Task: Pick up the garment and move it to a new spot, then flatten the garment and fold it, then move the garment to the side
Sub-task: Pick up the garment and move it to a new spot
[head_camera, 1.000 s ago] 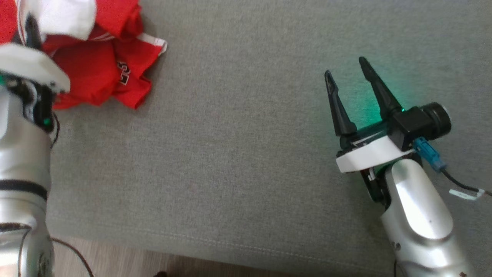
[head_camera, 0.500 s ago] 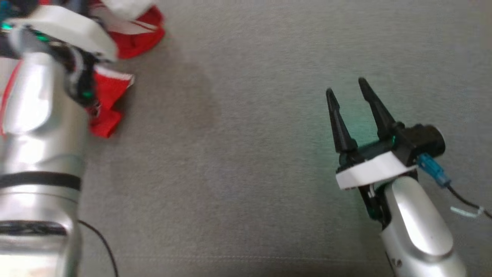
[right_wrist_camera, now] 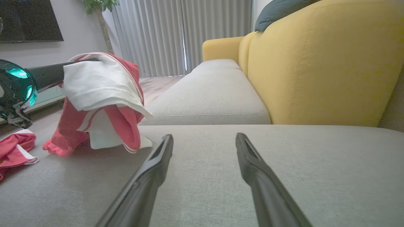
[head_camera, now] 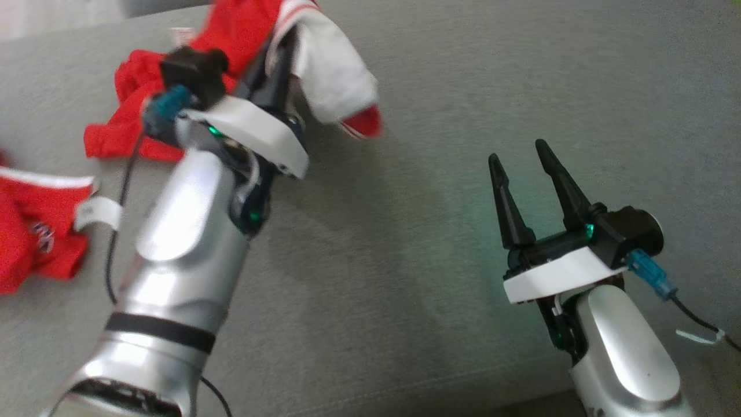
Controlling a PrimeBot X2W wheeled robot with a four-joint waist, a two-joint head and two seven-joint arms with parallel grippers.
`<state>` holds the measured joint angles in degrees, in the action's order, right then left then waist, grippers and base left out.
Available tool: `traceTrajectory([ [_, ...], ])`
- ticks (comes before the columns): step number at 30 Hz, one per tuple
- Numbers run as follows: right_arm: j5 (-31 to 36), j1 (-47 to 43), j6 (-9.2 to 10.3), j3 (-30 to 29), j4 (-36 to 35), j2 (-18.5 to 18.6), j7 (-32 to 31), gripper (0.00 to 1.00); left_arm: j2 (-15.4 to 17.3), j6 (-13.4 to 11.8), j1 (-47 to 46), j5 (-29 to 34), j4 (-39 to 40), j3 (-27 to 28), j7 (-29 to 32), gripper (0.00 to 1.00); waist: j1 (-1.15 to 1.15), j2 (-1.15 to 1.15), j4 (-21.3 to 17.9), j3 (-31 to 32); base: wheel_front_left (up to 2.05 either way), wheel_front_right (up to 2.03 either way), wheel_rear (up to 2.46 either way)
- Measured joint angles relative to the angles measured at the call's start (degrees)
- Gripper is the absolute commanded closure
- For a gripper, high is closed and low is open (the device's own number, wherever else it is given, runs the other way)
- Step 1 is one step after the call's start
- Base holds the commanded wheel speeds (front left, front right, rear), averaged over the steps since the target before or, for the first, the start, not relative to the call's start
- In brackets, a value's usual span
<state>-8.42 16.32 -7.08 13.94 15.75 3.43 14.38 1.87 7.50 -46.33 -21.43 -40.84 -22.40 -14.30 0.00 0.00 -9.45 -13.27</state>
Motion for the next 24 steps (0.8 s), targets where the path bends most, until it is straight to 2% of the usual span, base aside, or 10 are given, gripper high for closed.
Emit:
traceTrajectory([
  [4, -0.2, -0.7, 0.00, 0.1, 0.0, 0.0, 0.0, 0.00, 0.0, -0.8, 3.0, -5.0, 3.3, -4.5, 0.0, 1.00, 0.00, 0.00, -3.6, 0.5, 0.00, 0.00, 0.00],
  [9, -0.7, -0.7, 0.00, -0.7, -0.3, 0.0, 0.0, 0.00, -0.1, -3.9, 6.6, -9.7, 9.1, -13.0, 0.0, 1.00, 0.00, 0.00, -6.3, 0.6, 0.00, 0.00, 0.00],
  [12, -0.7, -0.9, 0.00, -0.8, -0.4, 0.0, 0.0, 0.00, 0.0, -6.7, 7.4, -10.1, 12.1, -15.0, 0.0, 1.00, 0.00, 0.00, -6.2, 0.6, 0.00, 0.00, 0.00],
  [13, -0.7, -1.1, 0.00, -0.8, -0.4, -0.1, 0.0, 0.00, 0.0, -7.5, 7.5, -9.6, 12.2, -15.4, 0.0, 0.90, 0.00, 0.00, -6.1, 0.6, 0.00, 0.00, 0.00],
  [14, -0.7, -1.3, 0.00, -0.8, -0.5, -0.1, 0.0, 0.00, 0.0, -8.0, 7.8, -9.1, 12.2, -15.6, 0.0, 0.00, 0.00, 0.00, -5.9, 0.6, 0.00, 0.00, 0.00],
  [17, -0.7, -1.9, 0.00, -0.8, -0.4, -0.1, 0.0, 0.00, 0.0, -9.5, 9.6, -7.0, 12.1, -14.6, 0.0, 0.00, 0.00, 0.00, -5.1, 0.9, 0.00, 0.00, 0.00],
  [22, -0.7, -1.9, 0.00, -1.4, -0.4, -0.1, 0.0, 0.00, 0.9, -10.2, 15.1, -2.6, 13.3, -9.7, 0.0, 0.00, 0.00, 0.00, -2.9, 1.5, 0.00, 0.00, 0.00],
  [24, -0.7, -1.9, 0.00, -1.6, -0.3, -0.1, 0.0, 0.00, 1.6, -11.2, 18.1, -1.2, 15.0, -6.7, 0.0, 0.00, 0.00, 0.00, -2.0, 1.8, 0.00, 0.00, 0.00],
])
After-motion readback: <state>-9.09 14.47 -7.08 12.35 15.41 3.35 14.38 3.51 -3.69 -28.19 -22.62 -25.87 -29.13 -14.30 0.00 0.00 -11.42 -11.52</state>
